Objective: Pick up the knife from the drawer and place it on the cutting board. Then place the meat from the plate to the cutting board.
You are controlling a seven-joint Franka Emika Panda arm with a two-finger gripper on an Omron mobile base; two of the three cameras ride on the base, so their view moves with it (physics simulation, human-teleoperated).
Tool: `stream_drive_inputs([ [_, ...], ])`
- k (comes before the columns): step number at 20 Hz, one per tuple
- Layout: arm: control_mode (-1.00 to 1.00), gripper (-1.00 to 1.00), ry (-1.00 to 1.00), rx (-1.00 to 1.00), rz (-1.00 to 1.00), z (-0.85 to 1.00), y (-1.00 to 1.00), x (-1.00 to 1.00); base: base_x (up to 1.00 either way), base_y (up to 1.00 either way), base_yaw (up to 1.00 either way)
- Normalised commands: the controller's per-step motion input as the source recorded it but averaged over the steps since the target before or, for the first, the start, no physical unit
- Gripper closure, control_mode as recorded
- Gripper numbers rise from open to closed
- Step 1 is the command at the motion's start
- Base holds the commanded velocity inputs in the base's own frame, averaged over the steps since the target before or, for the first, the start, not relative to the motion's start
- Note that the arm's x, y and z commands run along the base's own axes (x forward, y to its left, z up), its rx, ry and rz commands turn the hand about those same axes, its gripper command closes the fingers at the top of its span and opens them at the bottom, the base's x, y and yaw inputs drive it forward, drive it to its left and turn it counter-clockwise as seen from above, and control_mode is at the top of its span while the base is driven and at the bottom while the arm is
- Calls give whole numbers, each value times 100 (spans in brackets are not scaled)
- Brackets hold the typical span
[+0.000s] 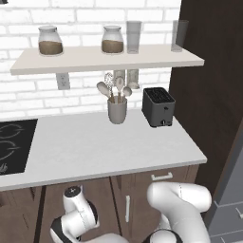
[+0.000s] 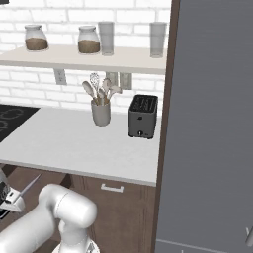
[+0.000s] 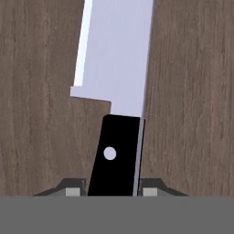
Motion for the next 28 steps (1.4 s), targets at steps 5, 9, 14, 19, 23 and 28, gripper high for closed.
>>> stream_drive_inputs([
  [5,-100,100,-10,1,0,86,0,-20,0,0,0],
  [9,-100,100,-6,3,0,94,0,-44,0,0,0],
  [14,-100,100,0,2,0,72,0,-51,0,0,0],
  [19,-100,100,0,0,0,60,-2,-53,0,0,0],
  [23,-100,100,0,0,0,43,-3,-56,0,0,0],
  [28,-100,100,-2,0,0,64,0,-52,0,0,0],
])
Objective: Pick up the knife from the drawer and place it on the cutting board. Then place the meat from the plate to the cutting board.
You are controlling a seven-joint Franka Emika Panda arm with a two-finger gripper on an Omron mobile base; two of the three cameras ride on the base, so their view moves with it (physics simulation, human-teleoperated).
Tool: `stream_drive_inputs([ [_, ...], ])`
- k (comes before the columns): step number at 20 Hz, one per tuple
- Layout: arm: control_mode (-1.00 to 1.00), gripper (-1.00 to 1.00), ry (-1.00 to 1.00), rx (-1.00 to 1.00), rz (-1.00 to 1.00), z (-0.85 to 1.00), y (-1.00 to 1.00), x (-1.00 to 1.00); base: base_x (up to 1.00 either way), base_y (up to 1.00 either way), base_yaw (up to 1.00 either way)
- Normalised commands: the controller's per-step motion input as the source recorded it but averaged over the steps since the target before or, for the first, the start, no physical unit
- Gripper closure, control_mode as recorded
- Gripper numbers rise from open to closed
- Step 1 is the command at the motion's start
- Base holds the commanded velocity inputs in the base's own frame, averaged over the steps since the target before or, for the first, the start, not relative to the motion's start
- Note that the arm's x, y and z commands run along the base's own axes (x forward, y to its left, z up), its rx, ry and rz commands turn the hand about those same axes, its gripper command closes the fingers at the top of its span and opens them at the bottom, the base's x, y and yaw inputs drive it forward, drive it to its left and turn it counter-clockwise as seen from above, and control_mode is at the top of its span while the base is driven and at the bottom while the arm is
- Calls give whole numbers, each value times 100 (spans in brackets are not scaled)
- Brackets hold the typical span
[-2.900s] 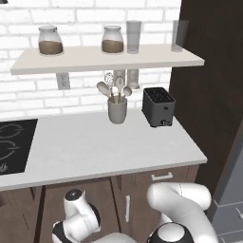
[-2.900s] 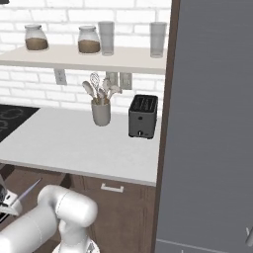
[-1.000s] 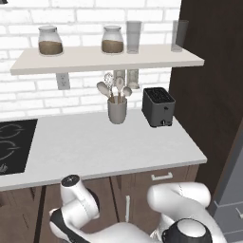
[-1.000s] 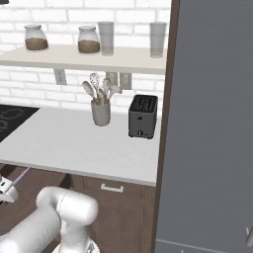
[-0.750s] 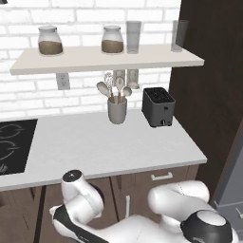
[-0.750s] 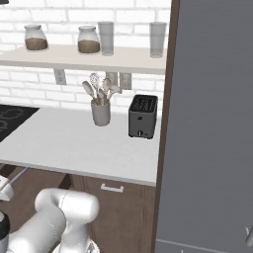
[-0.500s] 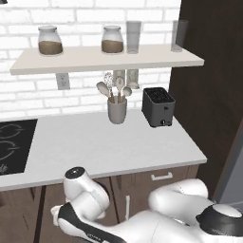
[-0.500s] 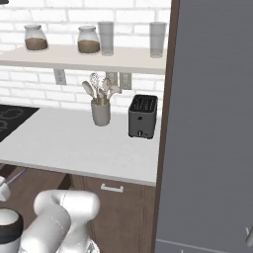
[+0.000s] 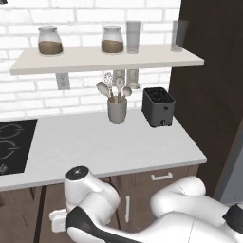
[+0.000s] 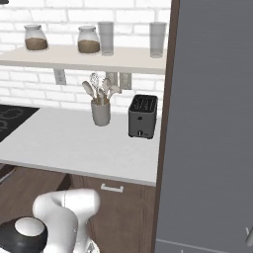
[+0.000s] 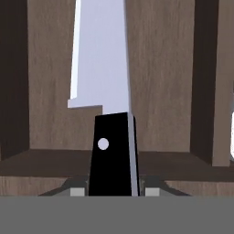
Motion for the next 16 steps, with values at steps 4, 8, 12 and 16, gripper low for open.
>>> stream_drive_inputs([
  [4,-100,100,-14,0,0,87,-7,-10,0,0,0],
  [8,-100,100,-18,0,0,88,-19,0,0,0,0],
  [12,-100,100,-15,0,0,83,-42,32,0,0,0],
  [16,-100,100,-3,5,3,67,-76,65,0,0,0],
])
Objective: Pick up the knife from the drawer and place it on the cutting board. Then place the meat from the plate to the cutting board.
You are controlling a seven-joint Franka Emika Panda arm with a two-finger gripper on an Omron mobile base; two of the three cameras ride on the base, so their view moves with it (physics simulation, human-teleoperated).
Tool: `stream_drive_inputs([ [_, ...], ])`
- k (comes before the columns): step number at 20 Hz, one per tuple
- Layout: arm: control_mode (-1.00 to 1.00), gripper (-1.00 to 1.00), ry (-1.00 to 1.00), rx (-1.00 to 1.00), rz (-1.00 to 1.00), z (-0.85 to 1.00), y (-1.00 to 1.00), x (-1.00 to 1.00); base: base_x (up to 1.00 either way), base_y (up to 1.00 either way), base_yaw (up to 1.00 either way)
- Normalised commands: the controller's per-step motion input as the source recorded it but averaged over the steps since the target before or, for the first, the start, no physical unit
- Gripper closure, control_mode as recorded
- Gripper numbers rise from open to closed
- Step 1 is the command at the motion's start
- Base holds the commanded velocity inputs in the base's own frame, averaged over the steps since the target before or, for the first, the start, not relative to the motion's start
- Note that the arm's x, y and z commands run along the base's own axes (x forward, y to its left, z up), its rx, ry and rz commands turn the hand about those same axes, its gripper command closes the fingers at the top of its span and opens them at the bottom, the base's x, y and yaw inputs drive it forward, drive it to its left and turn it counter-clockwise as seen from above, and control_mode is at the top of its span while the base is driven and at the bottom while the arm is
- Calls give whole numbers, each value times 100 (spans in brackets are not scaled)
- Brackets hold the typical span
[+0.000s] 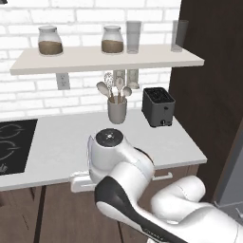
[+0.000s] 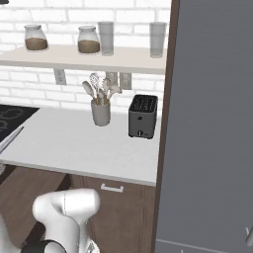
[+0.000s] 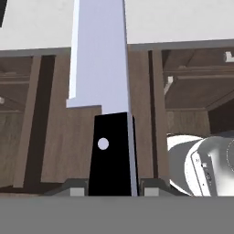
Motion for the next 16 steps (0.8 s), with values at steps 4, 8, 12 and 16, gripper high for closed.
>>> stream_drive_inputs([
  [4,-100,100,3,5,11,62,-91,64,0,0,0],
  [8,-100,100,9,2,16,49,-89,76,0,0,0],
  [12,-100,100,6,0,17,7,-85,65,0,0,0],
  [16,-100,100,2,0,17,0,-76,44,0,0,0],
])
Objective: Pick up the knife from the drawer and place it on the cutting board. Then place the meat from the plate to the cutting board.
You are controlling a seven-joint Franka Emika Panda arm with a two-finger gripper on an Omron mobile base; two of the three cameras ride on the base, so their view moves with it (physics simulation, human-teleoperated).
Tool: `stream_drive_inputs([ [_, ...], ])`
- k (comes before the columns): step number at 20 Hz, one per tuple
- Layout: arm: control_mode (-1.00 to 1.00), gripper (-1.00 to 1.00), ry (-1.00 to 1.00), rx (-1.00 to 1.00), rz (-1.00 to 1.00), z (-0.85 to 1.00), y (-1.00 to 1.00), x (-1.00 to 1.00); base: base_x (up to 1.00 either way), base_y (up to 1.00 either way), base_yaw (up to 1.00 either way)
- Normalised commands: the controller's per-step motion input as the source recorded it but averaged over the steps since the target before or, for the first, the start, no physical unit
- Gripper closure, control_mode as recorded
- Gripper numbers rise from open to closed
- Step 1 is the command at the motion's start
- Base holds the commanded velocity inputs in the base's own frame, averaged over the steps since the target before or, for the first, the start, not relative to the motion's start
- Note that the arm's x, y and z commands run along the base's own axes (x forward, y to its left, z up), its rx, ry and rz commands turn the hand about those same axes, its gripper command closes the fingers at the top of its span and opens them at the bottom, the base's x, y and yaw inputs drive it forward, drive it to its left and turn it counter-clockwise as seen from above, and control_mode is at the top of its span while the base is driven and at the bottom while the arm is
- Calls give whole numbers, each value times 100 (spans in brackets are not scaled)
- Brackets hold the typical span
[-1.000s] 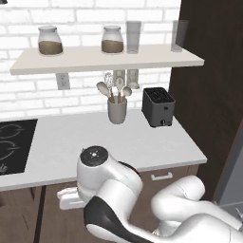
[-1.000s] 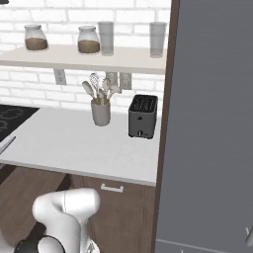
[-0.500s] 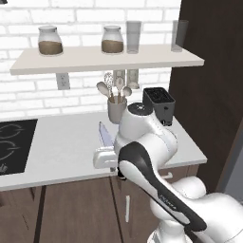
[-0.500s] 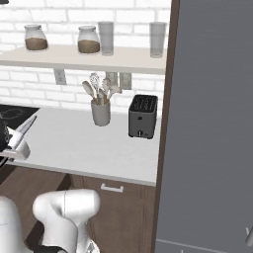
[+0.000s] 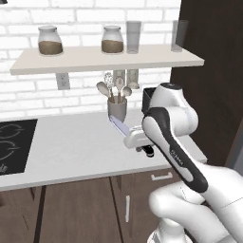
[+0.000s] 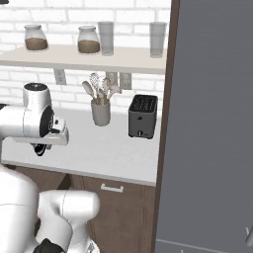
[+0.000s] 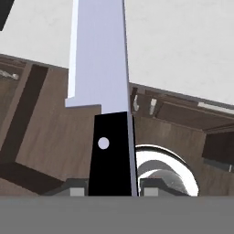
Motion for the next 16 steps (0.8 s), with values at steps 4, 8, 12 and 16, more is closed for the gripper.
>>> stream_drive_inputs([
  [4,-100,100,0,-3,15,0,-56,19,0,0,0],
  [8,-100,100,0,-4,10,0,-51,1,0,0,0],
  [12,-100,100,0,-6,4,0,-33,0,0,0,0],
  [16,-100,100,-7,-3,0,1,-21,-13,0,0,0],
])
